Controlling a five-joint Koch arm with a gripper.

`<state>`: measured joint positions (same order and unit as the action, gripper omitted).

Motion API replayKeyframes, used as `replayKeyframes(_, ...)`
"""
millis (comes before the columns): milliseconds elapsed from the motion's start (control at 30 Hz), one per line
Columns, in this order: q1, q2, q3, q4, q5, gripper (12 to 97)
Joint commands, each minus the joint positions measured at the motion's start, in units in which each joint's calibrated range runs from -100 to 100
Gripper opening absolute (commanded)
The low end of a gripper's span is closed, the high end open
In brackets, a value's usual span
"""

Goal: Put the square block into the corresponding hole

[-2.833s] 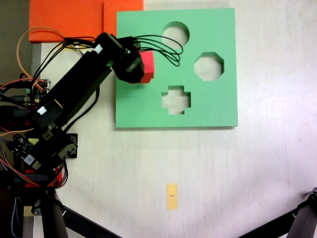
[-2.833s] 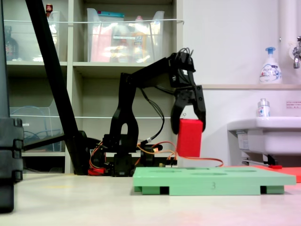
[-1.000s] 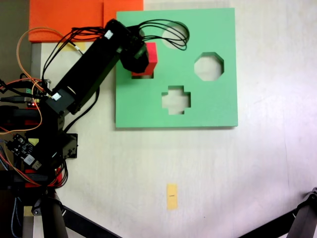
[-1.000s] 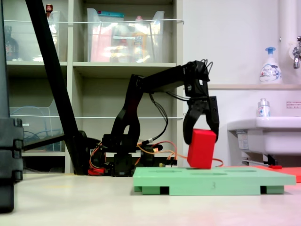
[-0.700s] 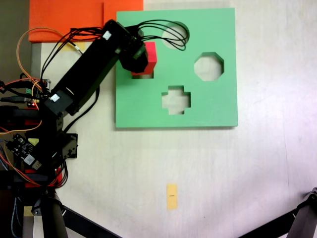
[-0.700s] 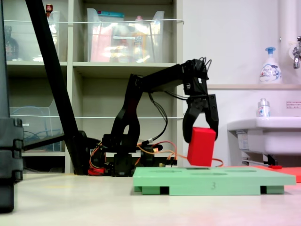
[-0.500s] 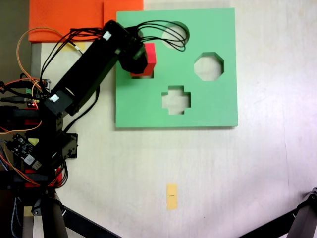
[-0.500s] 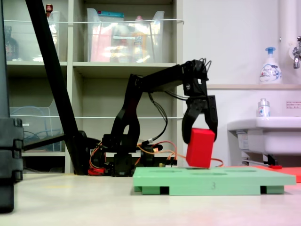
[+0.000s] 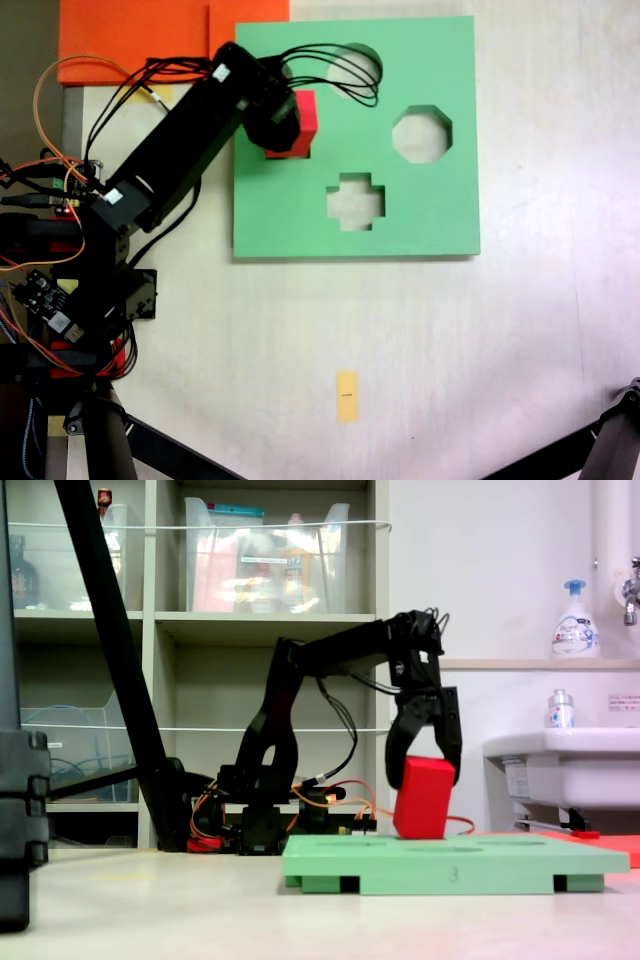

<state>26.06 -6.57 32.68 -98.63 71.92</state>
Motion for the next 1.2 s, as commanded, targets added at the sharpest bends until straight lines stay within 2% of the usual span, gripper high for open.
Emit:
replayKeyframes(0, 0.3, 0.7, 0.9, -1.4, -0.1, 31.4)
replayKeyframes(567, 0.5, 7.8, 0.9, -1.4, 0.0, 31.4)
replayKeyframes(1167, 0.7, -1.8, 1.0, -1.4, -2.8, 31.7)
